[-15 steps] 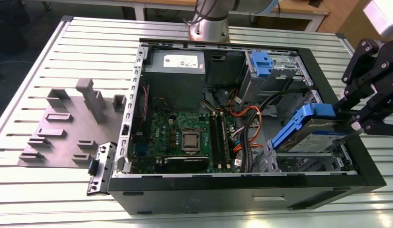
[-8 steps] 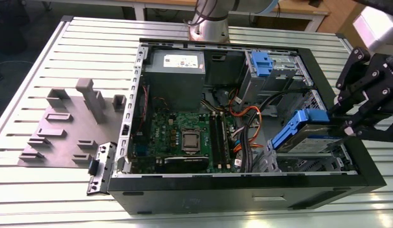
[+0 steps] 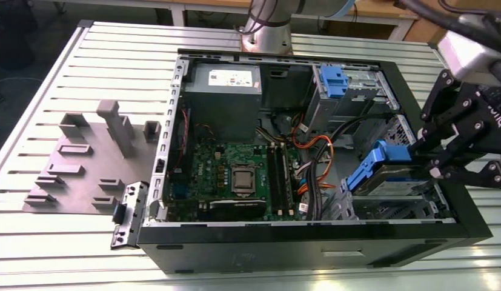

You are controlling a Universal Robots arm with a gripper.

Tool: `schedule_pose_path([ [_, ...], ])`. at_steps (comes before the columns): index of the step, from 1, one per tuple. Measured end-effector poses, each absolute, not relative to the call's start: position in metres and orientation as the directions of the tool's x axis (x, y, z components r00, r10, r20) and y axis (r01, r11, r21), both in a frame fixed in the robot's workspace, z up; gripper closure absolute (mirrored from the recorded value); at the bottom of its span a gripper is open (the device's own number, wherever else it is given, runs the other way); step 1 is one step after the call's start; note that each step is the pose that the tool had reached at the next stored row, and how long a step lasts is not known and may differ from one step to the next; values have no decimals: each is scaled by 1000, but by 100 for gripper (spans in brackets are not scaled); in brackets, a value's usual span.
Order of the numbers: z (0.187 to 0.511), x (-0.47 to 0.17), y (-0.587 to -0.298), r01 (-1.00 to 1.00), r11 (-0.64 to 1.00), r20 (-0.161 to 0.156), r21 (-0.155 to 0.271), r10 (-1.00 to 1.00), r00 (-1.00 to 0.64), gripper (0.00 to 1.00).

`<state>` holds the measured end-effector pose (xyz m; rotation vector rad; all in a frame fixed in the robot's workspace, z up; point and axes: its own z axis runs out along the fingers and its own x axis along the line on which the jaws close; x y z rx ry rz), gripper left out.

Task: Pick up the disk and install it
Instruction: 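Insert the disk into the insertion slot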

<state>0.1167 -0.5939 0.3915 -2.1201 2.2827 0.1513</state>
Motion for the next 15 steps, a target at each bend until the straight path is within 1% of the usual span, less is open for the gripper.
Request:
schedule_pose_path([
  [15, 384, 117, -594, -996, 72, -81, 57, -994, -76, 65],
])
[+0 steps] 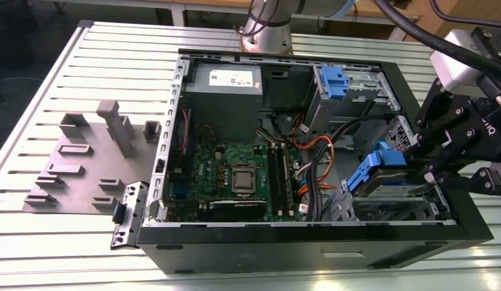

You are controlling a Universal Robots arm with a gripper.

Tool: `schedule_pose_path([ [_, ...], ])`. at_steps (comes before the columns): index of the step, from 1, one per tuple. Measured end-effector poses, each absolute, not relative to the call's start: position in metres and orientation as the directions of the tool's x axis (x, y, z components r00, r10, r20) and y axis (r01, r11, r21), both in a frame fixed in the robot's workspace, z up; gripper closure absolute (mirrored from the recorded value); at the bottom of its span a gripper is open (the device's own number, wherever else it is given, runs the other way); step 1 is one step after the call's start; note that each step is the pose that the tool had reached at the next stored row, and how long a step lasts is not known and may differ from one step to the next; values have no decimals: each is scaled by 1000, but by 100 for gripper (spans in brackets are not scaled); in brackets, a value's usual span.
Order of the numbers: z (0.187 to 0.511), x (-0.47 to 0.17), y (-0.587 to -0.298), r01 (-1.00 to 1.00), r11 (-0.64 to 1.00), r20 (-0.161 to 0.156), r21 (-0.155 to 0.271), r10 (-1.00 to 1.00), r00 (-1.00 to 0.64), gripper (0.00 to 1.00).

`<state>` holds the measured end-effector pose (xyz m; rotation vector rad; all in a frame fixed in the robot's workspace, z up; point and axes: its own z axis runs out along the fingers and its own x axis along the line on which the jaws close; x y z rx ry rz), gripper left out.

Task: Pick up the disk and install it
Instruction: 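Insert the disk into the insertion slot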

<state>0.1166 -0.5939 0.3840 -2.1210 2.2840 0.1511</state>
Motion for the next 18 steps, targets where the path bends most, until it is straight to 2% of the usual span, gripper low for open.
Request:
schedule_pose_path([
  [2, 384, 117, -594, -996, 72, -81, 57, -994, -76, 65],
  [3, 384, 117, -594, -996, 72, -81, 57, -994, -76, 64],
  [4, 383, 117, -594, -996, 72, -82, 57, -994, -76, 59],
  [6, 384, 117, -594, -996, 72, -82, 57, -994, -76, 59],
  [7, 384, 117, -594, -996, 72, -81, 57, -994, -76, 52],
  [18, 382, 115, -594, -997, 65, -88, 49, -994, -69, 52],
])
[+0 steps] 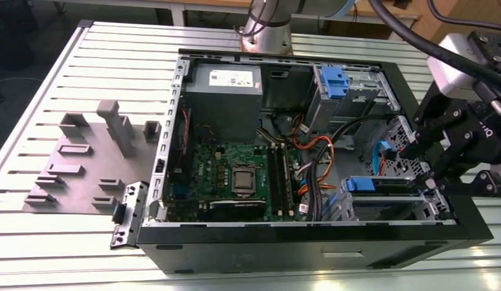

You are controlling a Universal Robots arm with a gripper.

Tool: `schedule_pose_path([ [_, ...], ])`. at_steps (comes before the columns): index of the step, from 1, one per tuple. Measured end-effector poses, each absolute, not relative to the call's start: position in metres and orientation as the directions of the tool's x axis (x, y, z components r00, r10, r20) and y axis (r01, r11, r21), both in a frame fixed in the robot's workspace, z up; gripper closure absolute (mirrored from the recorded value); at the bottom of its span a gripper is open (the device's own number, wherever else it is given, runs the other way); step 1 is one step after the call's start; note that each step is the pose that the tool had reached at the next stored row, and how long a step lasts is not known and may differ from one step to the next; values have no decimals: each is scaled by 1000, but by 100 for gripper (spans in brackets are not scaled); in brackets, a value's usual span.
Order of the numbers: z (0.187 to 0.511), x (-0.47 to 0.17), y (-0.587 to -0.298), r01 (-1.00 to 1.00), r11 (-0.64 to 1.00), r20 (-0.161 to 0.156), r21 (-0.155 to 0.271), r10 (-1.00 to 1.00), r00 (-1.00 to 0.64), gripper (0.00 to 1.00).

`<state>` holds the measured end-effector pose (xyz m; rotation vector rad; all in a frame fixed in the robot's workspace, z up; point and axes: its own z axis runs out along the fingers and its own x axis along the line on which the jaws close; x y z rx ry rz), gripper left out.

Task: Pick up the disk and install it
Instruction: 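Insert the disk into the insertion slot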

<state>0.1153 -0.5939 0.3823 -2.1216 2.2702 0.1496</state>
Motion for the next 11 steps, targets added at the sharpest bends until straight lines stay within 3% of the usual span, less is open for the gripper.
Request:
schedule_pose_path([
  [11, 372, 114, -594, -998, 50, -96, 40, -994, -54, 52],
])
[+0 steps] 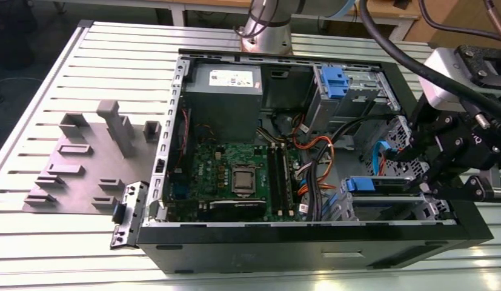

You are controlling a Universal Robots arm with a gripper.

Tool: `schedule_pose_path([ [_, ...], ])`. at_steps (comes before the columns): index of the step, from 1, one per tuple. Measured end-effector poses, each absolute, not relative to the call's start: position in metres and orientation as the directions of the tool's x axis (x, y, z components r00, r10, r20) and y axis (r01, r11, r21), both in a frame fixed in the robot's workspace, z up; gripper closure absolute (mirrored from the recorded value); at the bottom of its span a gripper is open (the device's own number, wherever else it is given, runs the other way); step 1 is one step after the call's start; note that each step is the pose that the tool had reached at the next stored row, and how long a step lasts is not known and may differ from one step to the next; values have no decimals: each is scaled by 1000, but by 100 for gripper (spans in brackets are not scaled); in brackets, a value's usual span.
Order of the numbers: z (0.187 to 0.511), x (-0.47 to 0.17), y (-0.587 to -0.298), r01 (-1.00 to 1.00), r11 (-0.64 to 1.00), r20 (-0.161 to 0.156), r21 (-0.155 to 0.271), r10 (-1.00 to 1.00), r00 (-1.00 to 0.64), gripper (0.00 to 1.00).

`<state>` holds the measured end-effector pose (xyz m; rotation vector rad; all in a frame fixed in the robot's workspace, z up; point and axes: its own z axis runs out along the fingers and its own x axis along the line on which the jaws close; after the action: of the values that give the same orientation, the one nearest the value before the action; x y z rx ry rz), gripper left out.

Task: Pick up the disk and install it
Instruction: 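Insert the disk into the insertion slot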

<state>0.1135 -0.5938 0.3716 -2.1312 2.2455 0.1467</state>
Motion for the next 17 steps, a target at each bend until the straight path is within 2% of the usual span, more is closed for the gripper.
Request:
schedule_pose_path([
  [6, 366, 113, -594, -998, 41, -116, 40, -992, -45, 52],
  [17, 359, 113, -590, -999, 7, -116, 40, -993, -11, 52],
])
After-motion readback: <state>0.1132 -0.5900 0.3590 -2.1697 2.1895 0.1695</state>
